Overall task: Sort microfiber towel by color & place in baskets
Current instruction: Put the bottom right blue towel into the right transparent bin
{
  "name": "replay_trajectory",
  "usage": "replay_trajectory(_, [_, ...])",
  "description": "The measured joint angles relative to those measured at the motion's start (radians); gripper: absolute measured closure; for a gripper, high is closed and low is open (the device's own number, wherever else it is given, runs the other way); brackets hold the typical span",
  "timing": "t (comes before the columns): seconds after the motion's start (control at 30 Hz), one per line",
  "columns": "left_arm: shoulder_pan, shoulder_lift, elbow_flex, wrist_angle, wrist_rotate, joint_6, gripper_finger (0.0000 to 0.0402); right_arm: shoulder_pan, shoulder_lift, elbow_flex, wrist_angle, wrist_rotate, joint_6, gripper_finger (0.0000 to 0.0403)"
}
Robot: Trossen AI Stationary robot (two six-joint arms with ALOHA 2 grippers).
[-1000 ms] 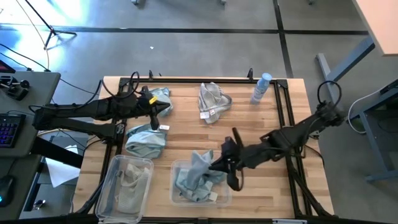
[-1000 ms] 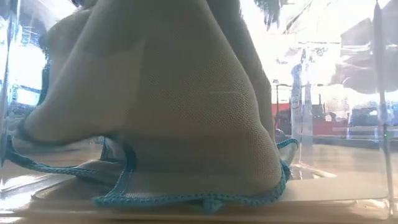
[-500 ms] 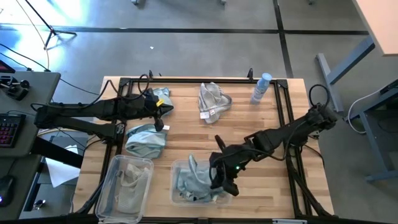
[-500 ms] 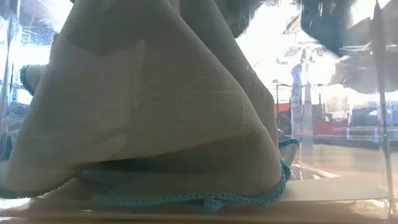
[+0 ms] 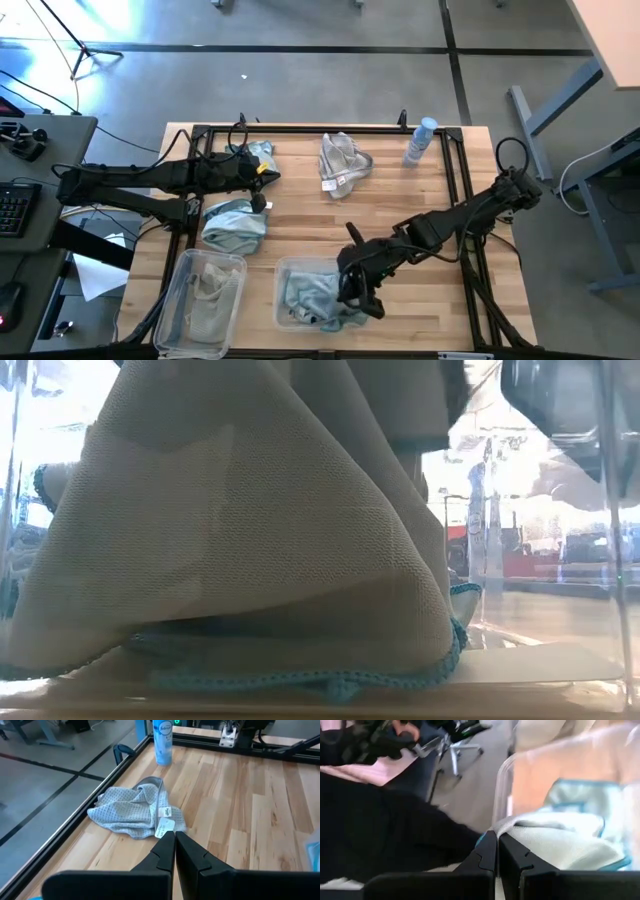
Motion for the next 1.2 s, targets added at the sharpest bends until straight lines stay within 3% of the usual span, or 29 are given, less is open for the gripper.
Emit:
replay_trajectory(0.27, [0.0, 0.0, 0.0, -0.004, 0.0, 0.0, 0.0401, -0.013, 0.0, 0.0, 0.012, 0.022, -0.02, 0.0393])
replay_trajectory(0.47, [0.0, 0.0, 0.0, -0.005, -0.001, 0.0, 0.0401, -0.013, 0.0, 0.0, 0.004, 0.123, -0.067, 0.0333])
replay_trajectory(0.67, [0.0, 0.0, 0.0, -0.005, -0.001, 0.001, 0.0401, -0.024, -0.002, 0.0, 0.003, 0.11, -0.07, 0.0285])
replay_trajectory(1.2, [0.0, 0.0, 0.0, -0.057, -0.003, 0.0, 0.0401, -0.046, -0.01, 0.0, -0.086, 0.102, -0.077, 0.0279])
